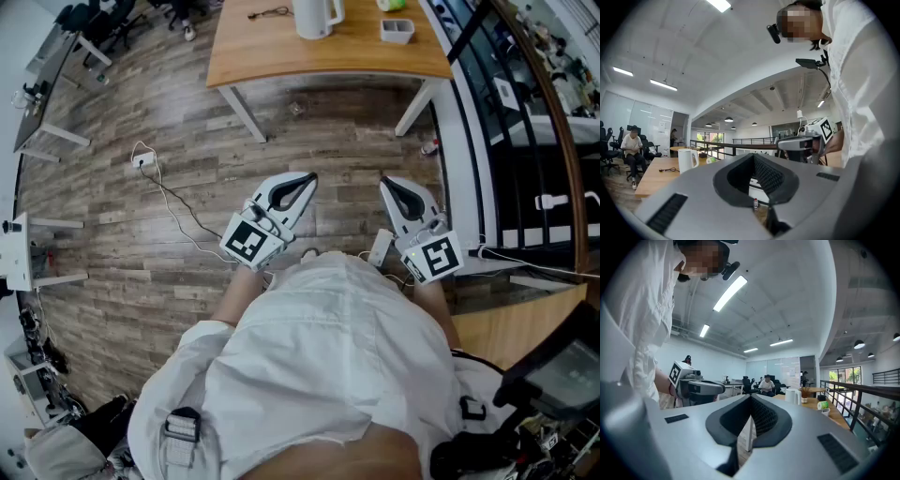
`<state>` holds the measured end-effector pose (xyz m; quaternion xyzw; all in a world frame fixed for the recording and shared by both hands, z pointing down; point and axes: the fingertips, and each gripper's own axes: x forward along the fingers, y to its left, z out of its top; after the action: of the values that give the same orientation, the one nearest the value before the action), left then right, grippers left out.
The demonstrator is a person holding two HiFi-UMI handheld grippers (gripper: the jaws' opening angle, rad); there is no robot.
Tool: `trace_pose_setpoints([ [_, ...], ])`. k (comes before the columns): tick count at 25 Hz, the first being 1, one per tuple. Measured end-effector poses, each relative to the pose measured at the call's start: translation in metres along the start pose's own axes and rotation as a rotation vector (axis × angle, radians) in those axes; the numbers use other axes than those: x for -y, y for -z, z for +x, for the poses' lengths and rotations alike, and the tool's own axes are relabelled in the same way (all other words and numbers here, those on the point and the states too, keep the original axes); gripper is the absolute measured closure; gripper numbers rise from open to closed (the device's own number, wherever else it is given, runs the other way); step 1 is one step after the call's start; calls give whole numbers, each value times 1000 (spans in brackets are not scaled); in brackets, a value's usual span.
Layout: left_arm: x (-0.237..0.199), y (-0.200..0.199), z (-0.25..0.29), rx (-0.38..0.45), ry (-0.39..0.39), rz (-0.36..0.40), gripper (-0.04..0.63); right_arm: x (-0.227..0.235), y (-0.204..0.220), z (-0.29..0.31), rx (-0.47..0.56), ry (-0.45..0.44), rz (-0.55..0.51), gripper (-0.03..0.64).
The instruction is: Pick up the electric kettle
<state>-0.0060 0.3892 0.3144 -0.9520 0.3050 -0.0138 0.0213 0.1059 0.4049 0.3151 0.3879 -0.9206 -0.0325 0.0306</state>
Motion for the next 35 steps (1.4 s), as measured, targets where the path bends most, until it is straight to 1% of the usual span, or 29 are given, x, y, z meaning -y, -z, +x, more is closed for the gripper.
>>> trace_pose_setpoints([
  [3,-1,1,1,11,11,2,588,3,-2,2,13,11,9,606],
  [6,1,1,3,17,27,7,588,3,0,1,4,2,-9,606],
  [20,-4,1,4,10,18,3,588,4,1,4,-2,7,-6,606],
  [22,-4,2,3,11,20,1,588,4,-2,5,11,9,5,606],
  [26,-4,2,3,11,24,-3,588,-1,-8,6,53,-23,25,605],
  [35,-4,5,10,13,16,-4,589,9,2,5,35,-26,39,604],
])
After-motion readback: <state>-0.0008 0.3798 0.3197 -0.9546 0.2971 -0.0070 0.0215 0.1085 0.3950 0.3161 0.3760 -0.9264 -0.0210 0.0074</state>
